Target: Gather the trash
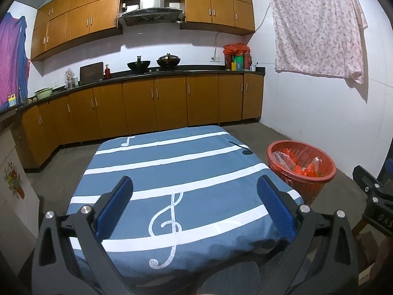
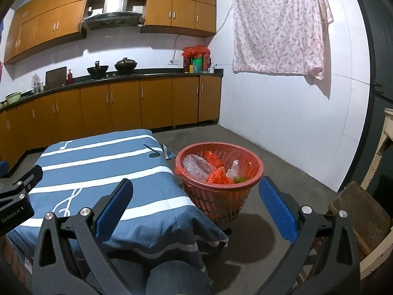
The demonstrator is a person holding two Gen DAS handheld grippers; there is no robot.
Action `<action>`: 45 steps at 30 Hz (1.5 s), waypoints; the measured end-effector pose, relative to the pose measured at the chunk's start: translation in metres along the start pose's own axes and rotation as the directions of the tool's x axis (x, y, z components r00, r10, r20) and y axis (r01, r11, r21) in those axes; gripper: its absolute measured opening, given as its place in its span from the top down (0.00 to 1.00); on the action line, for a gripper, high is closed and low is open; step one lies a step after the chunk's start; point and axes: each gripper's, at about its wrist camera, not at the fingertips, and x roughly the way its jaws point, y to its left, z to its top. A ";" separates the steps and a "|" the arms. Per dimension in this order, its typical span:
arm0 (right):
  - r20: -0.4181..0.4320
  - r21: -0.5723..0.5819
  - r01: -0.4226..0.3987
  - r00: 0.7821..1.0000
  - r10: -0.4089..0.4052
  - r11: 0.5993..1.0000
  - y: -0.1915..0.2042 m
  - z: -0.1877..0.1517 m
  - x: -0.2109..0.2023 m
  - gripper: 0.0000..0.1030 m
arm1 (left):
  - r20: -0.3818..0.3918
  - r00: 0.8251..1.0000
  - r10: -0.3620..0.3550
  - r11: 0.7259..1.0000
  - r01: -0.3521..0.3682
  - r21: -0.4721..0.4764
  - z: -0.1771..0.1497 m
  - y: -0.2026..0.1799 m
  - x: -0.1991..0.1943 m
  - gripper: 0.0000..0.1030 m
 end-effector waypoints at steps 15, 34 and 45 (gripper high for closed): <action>0.002 -0.003 0.012 1.000 -0.012 1.000 0.004 -0.003 -0.006 0.02 | 0.007 1.000 0.015 1.000 -0.015 -0.007 -0.005 0.001 -0.007 0.04; -0.002 0.000 0.022 1.000 -0.022 1.000 0.002 -0.001 -0.007 0.02 | 0.001 1.000 0.004 1.000 -0.004 -0.019 -0.006 0.002 -0.005 0.04; -0.002 -0.001 0.022 1.000 -0.022 1.000 0.002 -0.001 -0.007 0.02 | 0.000 1.000 0.004 1.000 -0.004 -0.021 -0.007 0.001 -0.005 0.04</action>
